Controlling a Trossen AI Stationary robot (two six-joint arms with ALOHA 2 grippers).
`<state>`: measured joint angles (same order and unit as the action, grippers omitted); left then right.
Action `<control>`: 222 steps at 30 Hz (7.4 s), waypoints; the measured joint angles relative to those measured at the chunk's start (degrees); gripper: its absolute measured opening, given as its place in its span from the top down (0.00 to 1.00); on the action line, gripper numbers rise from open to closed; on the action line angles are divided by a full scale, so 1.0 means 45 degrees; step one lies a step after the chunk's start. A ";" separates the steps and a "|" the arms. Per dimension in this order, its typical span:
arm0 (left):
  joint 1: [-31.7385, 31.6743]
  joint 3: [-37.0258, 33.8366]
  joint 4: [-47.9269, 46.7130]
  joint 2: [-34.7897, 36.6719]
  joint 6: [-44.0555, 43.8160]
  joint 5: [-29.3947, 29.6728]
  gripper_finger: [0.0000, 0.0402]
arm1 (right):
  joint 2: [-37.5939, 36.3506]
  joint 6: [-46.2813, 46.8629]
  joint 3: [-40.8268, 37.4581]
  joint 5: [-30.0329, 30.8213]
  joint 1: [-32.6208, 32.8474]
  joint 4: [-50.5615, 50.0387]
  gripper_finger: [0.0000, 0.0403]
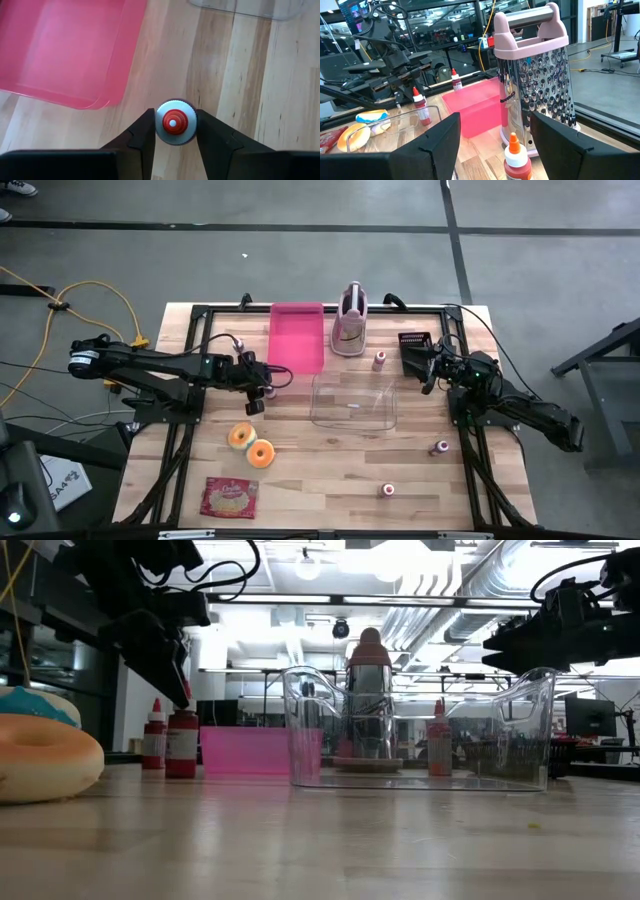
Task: Pick & Place Food Item
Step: Put the middle red food coloring bottle into the transparent bin, then put the top red food coloring bottle into the transparent bin
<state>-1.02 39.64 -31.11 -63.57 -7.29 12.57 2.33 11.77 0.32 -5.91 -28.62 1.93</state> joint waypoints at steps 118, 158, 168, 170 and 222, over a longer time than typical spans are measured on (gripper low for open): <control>-0.0277 1.0421 -0.0211 -1.0007 0.2293 -0.2625 0.72 | -0.0003 0.0000 0.0005 0.0002 -0.0002 -0.0001 0.44; -0.0583 1.0389 -0.0515 -0.9384 0.3007 -0.2844 0.52 | 0.0000 0.0000 0.0005 -0.0005 -0.0005 0.0015 0.44; -0.0607 1.0394 -0.0469 -0.9167 0.3311 -0.3446 0.52 | 0.0000 0.0000 0.0005 -0.0005 0.0000 0.0010 0.44; -0.0607 1.0394 -0.0392 -0.9142 0.3347 -0.3495 0.52 | 0.0000 0.0000 0.0005 -0.0005 0.0000 0.0010 0.44; -0.1952 1.0394 -0.7335 -0.3925 -0.2577 0.0959 0.52 | -0.0005 0.0000 0.0003 -0.0005 -0.0003 0.0005 0.44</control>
<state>-9.80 86.41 -64.12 -81.23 -18.88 16.89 2.31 11.77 0.33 -5.93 -28.63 1.96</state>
